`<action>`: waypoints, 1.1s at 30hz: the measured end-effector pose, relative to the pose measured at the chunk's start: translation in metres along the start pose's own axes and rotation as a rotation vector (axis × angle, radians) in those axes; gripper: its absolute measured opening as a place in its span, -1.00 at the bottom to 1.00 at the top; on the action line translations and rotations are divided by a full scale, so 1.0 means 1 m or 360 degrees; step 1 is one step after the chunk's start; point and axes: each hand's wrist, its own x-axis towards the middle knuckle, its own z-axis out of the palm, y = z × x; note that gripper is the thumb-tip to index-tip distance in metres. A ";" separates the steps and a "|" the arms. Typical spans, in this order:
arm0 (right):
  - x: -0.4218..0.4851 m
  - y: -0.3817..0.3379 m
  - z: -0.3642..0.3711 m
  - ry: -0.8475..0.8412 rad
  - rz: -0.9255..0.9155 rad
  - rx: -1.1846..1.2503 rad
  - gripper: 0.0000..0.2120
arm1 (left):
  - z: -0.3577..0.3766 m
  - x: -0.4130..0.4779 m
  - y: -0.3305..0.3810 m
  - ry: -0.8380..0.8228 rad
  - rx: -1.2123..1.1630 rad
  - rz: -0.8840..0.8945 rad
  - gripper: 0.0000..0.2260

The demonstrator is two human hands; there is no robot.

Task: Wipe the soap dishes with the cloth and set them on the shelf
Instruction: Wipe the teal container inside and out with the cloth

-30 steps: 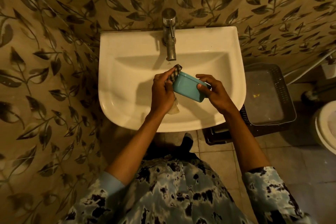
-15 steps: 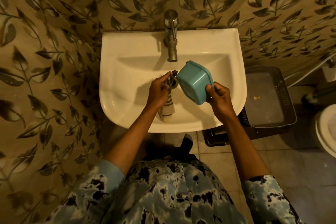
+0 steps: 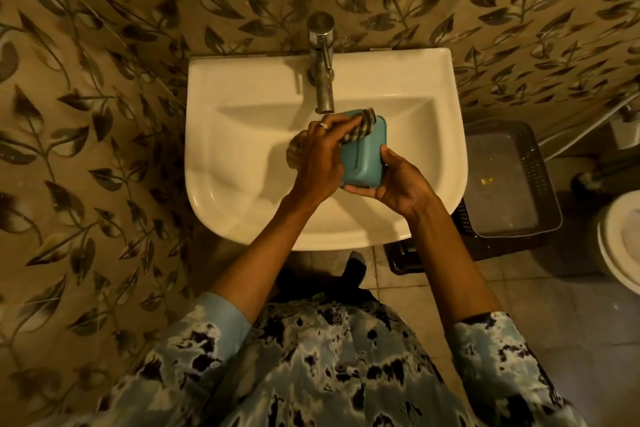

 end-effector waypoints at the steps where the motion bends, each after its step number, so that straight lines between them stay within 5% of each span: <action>1: 0.001 -0.001 0.001 0.0009 0.0003 0.0031 -0.68 | 0.001 -0.003 -0.001 -0.0027 0.0007 0.0003 -0.48; 7: 0.004 0.001 -0.016 0.0125 0.0018 0.0136 -0.62 | -0.001 -0.046 -0.012 -0.0356 -0.0137 0.0009 -0.47; 11: 0.004 0.000 -0.032 0.0129 0.0024 0.0237 -0.63 | -0.013 -0.065 -0.029 -0.0719 -0.0434 -0.0232 -0.47; 14: 0.004 -0.006 -0.031 0.0130 -0.0006 0.0111 -0.65 | -0.019 -0.057 -0.032 -0.0499 -0.0676 -0.0534 -0.56; 17: 0.004 -0.006 -0.026 0.0158 -0.0030 0.0001 -0.63 | -0.021 -0.034 -0.027 -0.0229 -0.0755 -0.0541 -0.63; 23: 0.003 -0.002 -0.018 0.0223 -0.0043 -0.0253 -0.65 | -0.008 0.002 -0.009 -0.0269 -0.0488 -0.0264 -0.54; 30: 0.006 -0.020 0.008 0.0490 -0.0248 -0.0553 -0.83 | 0.021 -0.032 -0.014 -0.0484 0.0457 0.0049 -0.53; 33: 0.009 -0.037 0.014 0.0535 -0.0283 -0.0493 -0.79 | 0.020 -0.064 -0.028 -0.0677 0.0506 -0.0052 -0.46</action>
